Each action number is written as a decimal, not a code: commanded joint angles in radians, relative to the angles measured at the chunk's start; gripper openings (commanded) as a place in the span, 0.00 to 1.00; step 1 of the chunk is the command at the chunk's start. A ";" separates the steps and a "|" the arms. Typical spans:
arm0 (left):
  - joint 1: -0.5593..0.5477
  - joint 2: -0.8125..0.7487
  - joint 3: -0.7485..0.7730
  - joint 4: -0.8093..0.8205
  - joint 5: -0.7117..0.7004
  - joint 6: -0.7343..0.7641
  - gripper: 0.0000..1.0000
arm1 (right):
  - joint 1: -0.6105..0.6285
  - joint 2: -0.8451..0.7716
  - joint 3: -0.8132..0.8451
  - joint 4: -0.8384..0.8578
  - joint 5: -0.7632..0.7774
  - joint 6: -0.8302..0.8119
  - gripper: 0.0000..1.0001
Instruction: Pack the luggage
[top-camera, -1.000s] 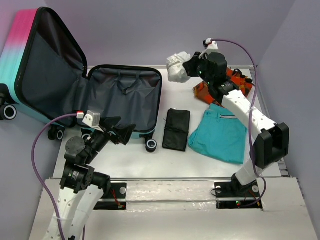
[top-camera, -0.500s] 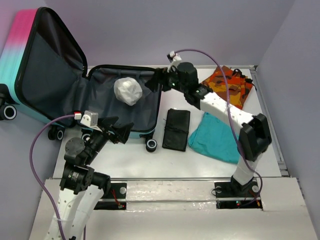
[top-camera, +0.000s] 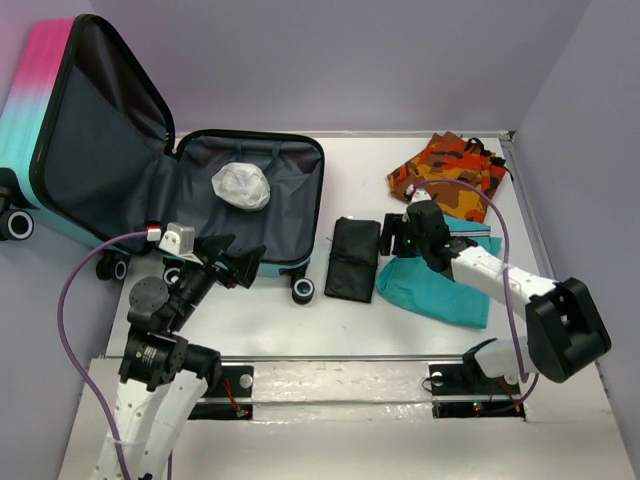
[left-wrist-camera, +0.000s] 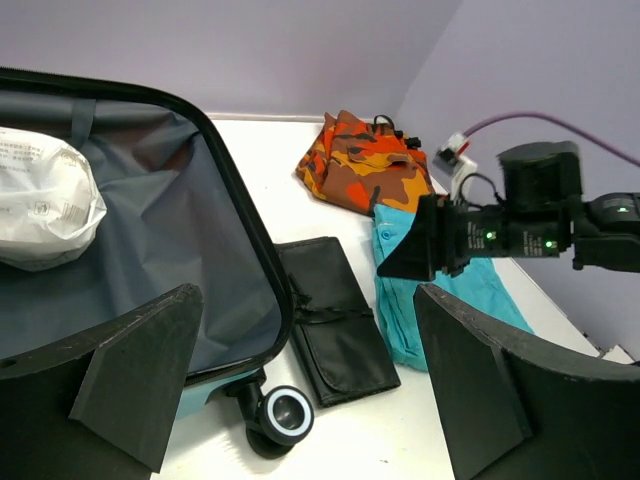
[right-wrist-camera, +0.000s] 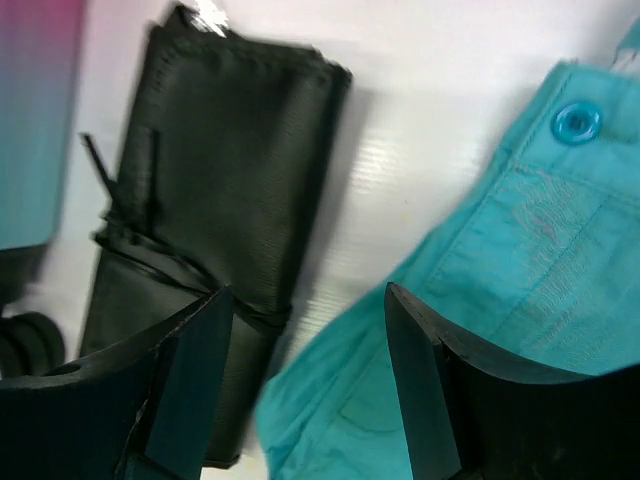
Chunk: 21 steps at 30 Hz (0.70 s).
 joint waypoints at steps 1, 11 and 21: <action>-0.005 0.003 0.005 0.028 0.005 0.003 0.99 | -0.044 0.098 0.014 0.013 -0.016 0.002 0.68; -0.002 0.014 0.002 0.031 0.014 -0.001 0.99 | -0.067 0.251 0.049 0.190 -0.136 0.008 0.67; 0.000 0.014 -0.001 0.032 0.016 -0.002 0.99 | -0.076 0.382 0.068 0.296 -0.176 0.053 0.55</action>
